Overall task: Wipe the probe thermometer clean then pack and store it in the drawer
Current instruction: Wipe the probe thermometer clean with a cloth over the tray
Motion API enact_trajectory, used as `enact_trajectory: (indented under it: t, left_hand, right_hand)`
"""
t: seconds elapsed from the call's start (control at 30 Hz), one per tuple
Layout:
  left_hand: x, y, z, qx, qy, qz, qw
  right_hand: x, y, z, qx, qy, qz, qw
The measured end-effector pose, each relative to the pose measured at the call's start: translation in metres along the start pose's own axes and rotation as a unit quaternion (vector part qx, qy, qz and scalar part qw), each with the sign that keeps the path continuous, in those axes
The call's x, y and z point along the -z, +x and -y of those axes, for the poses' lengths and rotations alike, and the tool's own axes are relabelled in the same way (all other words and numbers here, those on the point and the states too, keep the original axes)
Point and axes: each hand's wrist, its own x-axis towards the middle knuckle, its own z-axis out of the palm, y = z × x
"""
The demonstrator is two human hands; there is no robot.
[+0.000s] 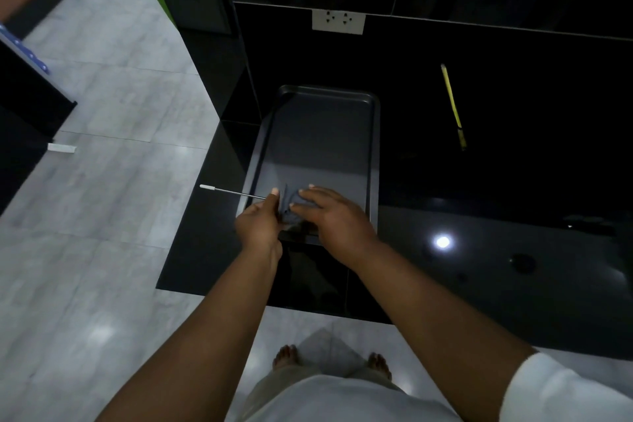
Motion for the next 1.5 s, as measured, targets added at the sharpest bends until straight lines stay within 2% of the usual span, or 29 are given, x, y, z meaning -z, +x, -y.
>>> enact_trajectory:
  t: [0.17,0.3,0.43,0.57,0.67,0.77,0.9,1.3,1.5]
  left_hand:
    - [0.008,0.003,-0.006,0.002,-0.002,0.0,1.0]
    - [0.011,0.003,-0.007,0.004,0.002,-0.014,1.0]
    - [0.008,0.0,-0.004,0.005,0.008,-0.005,1.0]
    - [0.002,-0.002,-0.001,-0.001,0.013,-0.004,1.0]
    - [0.001,-0.003,-0.005,0.0,0.001,0.005,1.0]
    - [0.005,0.0,-0.011,0.007,-0.006,0.011,1.0]
    - [0.012,0.003,-0.009,0.013,-0.009,0.009,1.0]
    - [0.004,-0.003,-0.003,0.024,-0.007,0.026,0.999]
    - [0.004,-0.006,0.0,0.052,-0.002,0.04,0.998]
  right_hand:
    - [0.012,-0.017,-0.032,-0.038,-0.034,0.016,0.999]
    - [0.018,-0.025,-0.055,-0.071,-0.048,-0.018,0.996]
    - [0.017,-0.007,-0.031,-0.073,-0.031,-0.067,0.995]
    - [0.004,0.003,0.001,-0.011,0.007,0.0,1.0]
    - [0.006,0.0,-0.001,-0.033,0.005,0.023,0.999]
    - [0.014,-0.013,-0.021,-0.051,-0.019,-0.015,0.998]
    - [0.016,-0.025,-0.041,-0.128,0.027,-0.041,0.991]
    - [0.016,-0.021,-0.019,-0.148,0.081,-0.075,0.983]
    - [0.012,-0.023,-0.022,-0.118,0.031,-0.059,0.991]
